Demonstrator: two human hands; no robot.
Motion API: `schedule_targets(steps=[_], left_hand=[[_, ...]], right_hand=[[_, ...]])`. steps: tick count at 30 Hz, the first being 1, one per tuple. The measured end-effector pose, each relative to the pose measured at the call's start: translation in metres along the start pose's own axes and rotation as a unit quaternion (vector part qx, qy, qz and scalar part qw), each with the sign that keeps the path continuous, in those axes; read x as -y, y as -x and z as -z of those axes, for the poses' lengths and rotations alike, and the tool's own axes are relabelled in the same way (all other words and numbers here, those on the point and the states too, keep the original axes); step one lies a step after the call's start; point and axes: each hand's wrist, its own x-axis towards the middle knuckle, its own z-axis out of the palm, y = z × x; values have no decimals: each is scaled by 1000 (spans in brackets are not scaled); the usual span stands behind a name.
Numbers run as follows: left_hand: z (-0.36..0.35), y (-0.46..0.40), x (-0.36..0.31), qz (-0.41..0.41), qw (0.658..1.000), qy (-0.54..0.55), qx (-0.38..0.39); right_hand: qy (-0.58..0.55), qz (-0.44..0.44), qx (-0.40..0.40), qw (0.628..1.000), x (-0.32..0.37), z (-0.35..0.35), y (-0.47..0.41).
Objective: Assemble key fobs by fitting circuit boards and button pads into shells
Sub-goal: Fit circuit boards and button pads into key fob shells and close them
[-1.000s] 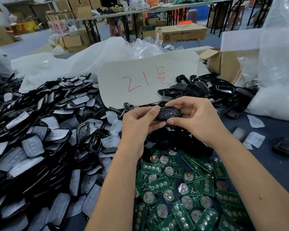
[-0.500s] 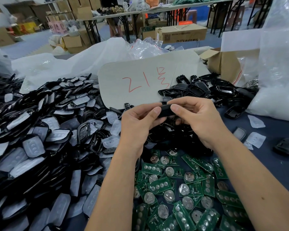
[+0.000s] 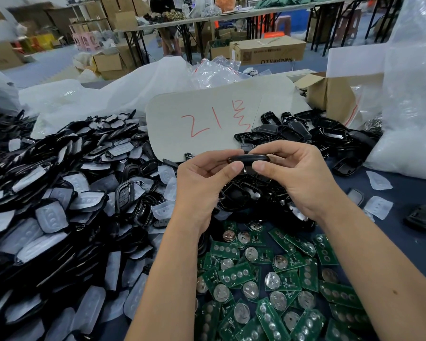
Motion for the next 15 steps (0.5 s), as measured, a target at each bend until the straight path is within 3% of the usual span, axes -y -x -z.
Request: schedule_targets(steps=[15], left_hand=[[2, 1, -3, 1, 1000, -22, 1]], right_hand=[[-9, -14, 13, 1000, 3, 0, 1]])
